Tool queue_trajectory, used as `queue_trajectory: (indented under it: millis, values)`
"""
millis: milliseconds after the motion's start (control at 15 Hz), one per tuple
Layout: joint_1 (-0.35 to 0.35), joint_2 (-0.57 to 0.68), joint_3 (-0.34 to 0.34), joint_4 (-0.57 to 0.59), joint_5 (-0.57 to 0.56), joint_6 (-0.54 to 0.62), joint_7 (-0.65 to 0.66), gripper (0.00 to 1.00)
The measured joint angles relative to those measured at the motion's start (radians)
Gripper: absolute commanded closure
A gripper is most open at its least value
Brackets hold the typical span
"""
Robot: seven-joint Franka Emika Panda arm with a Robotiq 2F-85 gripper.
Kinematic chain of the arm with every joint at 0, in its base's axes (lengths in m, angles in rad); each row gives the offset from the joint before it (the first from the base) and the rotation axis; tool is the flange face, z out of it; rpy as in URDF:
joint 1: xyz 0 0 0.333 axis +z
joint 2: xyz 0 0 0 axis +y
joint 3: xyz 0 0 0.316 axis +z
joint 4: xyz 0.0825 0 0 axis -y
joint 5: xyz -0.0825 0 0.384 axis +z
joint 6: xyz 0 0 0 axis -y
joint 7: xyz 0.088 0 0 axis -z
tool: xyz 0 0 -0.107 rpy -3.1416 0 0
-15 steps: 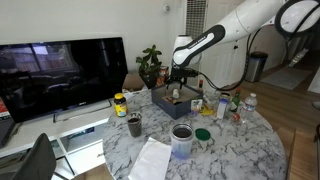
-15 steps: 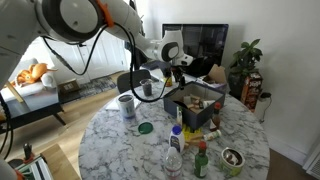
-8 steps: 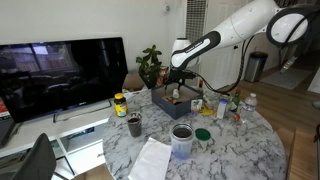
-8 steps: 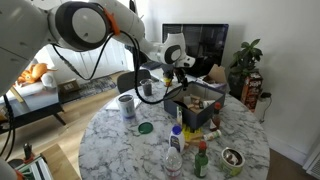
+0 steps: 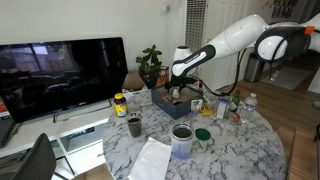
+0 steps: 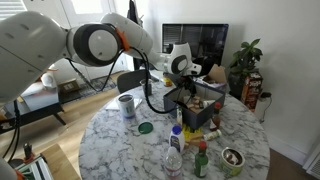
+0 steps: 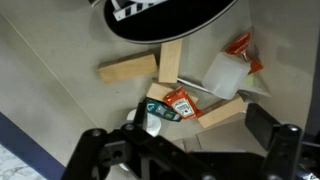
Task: Pick up the red ketchup packet from the box and put it on the green lid, pick up the green lid and pour the red ketchup packet into the silver cup
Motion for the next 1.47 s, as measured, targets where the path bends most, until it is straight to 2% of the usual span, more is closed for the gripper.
queue_trajectory:
  millis: [600, 733, 867, 1000, 1133, 1333, 1467]
  values:
    - [-0.046, 0.205, 0.02, 0.213, 0.0, 0.057, -0.179, 0.02]
    - [-0.052, 0.237, 0.026, 0.25, 0.0, 0.057, -0.196, 0.07]
    - [-0.056, 0.266, 0.031, 0.283, 0.0, 0.058, -0.212, 0.2]
    - [-0.057, 0.29, 0.032, 0.314, 0.0, 0.059, -0.222, 0.4]
    - [-0.06, 0.311, 0.032, 0.346, 0.0, 0.062, -0.225, 0.52]
    - [-0.063, 0.34, 0.032, 0.388, 0.0, 0.074, -0.226, 0.56]
    - [-0.066, 0.36, 0.032, 0.414, 0.0, 0.081, -0.226, 0.47]
